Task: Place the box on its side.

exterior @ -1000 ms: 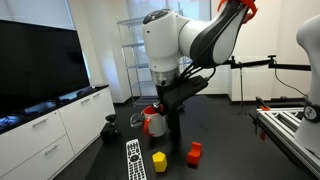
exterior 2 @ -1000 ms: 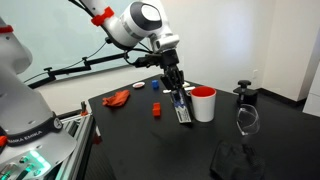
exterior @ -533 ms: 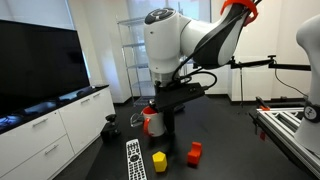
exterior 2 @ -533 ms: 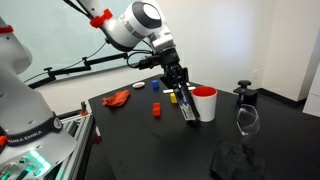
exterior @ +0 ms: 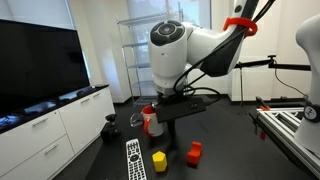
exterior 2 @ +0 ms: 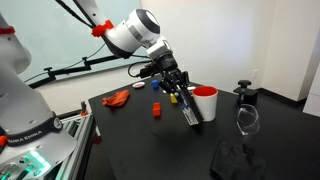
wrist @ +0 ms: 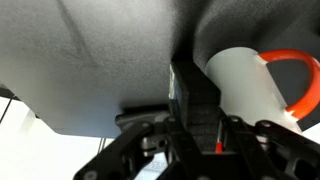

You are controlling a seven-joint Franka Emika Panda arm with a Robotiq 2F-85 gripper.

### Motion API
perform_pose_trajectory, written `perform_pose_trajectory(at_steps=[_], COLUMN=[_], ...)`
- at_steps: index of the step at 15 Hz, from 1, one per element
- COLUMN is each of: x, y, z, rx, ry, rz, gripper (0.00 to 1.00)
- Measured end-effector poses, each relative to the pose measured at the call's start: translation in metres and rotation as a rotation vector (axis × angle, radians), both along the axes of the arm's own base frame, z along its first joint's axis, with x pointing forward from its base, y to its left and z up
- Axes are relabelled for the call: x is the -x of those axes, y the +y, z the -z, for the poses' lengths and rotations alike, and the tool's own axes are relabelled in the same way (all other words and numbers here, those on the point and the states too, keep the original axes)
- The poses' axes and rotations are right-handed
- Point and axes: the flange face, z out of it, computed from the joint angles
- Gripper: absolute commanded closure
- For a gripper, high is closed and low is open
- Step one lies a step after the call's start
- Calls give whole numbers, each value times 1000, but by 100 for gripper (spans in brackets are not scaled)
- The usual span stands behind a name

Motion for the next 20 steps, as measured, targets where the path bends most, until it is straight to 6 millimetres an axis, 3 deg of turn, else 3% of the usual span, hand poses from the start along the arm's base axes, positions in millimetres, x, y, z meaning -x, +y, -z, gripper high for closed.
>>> perform_pose_trajectory(at_steps=[7,8,9,14,15,20], x=[3,3,3,2,2,3], y=[-2,-2,-2,-2,-1,4], z=[15,16,17,20,20,20], rx=[106,115,119,120,119,112], ry=[-11,-12,-13,-16,-18,-22], rz=[29,32,34,41,42,36], gripper=[92,42,42,5,1,0])
